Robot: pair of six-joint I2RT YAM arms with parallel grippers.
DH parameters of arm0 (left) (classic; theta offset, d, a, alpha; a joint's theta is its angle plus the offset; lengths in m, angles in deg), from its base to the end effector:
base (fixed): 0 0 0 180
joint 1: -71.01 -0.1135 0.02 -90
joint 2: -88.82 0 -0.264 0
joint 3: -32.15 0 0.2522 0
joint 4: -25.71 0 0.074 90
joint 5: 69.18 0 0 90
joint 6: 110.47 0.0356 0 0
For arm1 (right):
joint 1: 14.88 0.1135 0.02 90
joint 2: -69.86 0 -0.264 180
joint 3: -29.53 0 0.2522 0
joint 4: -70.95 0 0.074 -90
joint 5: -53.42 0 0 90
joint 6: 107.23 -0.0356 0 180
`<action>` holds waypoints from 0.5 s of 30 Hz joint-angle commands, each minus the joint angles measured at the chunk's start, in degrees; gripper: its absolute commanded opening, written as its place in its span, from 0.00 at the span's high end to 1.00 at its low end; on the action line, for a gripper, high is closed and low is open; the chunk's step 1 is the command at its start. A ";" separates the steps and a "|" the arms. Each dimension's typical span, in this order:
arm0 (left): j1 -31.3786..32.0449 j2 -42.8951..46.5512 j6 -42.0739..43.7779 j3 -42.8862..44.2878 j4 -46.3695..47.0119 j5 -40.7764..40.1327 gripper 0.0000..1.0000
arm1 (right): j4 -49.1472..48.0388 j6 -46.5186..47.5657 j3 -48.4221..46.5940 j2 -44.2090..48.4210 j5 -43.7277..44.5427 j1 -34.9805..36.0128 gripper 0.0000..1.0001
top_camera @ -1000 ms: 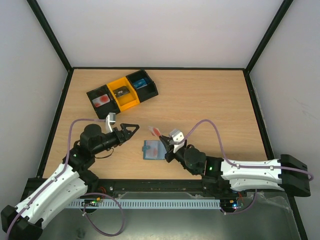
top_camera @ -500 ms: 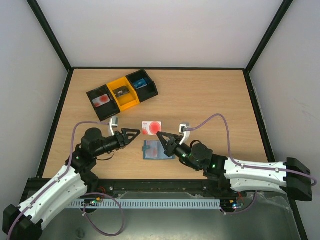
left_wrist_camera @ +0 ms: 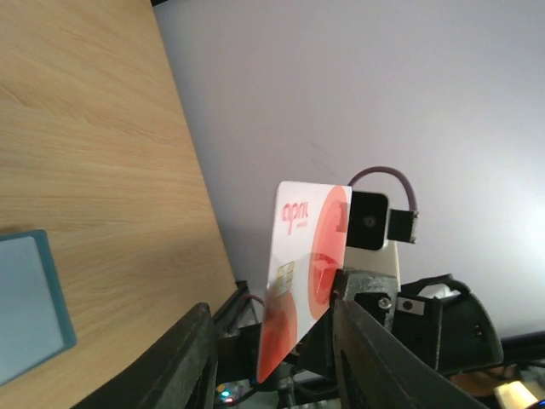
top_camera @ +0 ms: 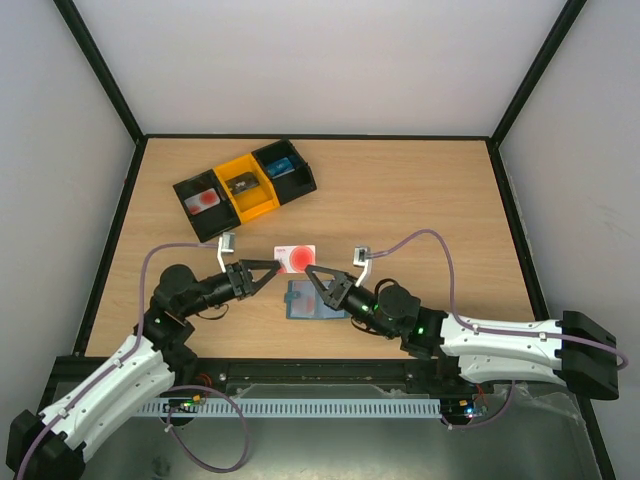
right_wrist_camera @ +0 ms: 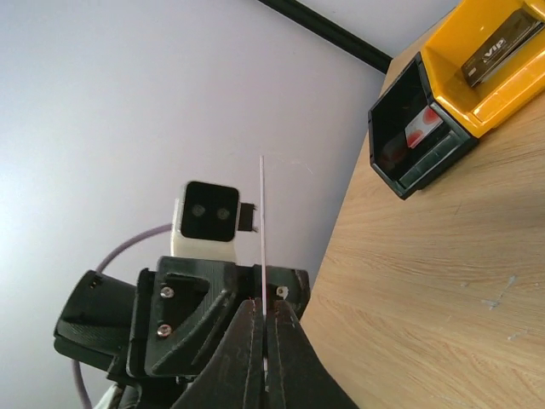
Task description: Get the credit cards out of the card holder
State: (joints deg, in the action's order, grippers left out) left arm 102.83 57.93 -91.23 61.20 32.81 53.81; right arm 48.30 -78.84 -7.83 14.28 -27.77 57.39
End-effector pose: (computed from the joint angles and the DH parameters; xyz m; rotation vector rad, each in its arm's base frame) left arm 0.1163 -0.0950 0.2505 -0.0469 1.8085 -1.7906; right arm 0.0719 0.2071 0.2609 -0.0177 1.7734 1.7037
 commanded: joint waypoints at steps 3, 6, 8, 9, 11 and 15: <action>-0.09 0.95 -3.20 -2.29 5.65 -0.05 0.85 | -4.74 -4.46 1.48 -0.20 0.69 -1.13 0.98; -0.10 1.48 -3.48 -2.52 5.40 -1.00 0.97 | -4.32 -4.91 1.86 -0.01 1.03 -1.42 0.98; -0.11 1.65 -3.29 -2.46 5.20 -1.24 0.97 | -3.79 -5.10 2.28 0.41 1.55 -1.58 0.96; -0.11 1.67 -3.16 -2.42 5.07 -1.38 0.97 | -3.67 -5.15 2.58 0.57 1.82 -1.60 0.93; -0.09 1.70 -2.86 -2.46 4.62 -1.80 0.97 | -3.12 -5.15 3.29 1.16 2.43 -1.67 0.85; -0.16 2.42 -1.91 -2.48 2.76 -3.41 0.97 | 1.02 -3.55 4.27 2.88 3.39 -1.69 0.61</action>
State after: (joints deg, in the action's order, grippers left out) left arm 102.85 59.24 -94.20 59.24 36.11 52.31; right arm 46.84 -83.32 -4.79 15.05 -26.89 55.95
